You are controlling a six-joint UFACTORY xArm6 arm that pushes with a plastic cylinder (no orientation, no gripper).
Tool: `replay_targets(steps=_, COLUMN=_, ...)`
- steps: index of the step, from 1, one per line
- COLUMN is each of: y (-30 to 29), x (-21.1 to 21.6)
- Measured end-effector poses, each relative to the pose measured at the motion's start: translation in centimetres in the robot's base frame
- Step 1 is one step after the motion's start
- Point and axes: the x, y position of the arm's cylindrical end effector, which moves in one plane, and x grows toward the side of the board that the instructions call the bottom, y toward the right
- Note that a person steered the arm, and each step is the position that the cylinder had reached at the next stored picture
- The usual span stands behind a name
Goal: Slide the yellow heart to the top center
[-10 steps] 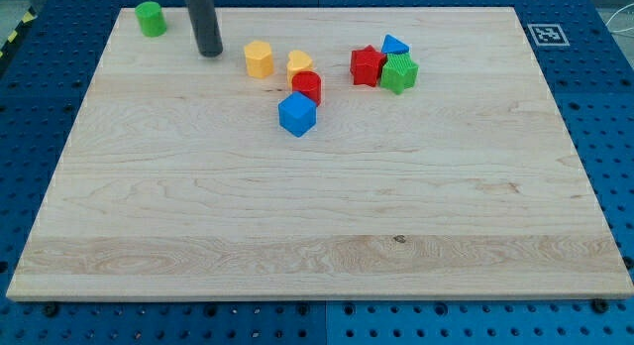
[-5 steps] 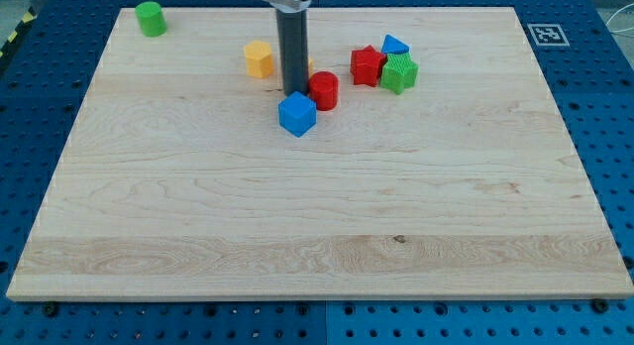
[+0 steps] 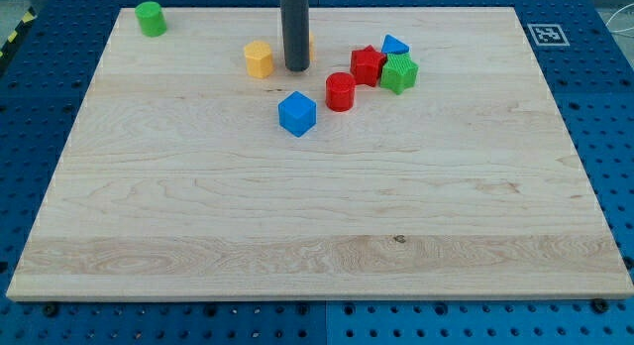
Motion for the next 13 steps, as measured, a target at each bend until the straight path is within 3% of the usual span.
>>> replay_targets(steps=5, y=0.0, x=-3.9)
replay_targets(steps=13, y=4.7, x=-3.7)
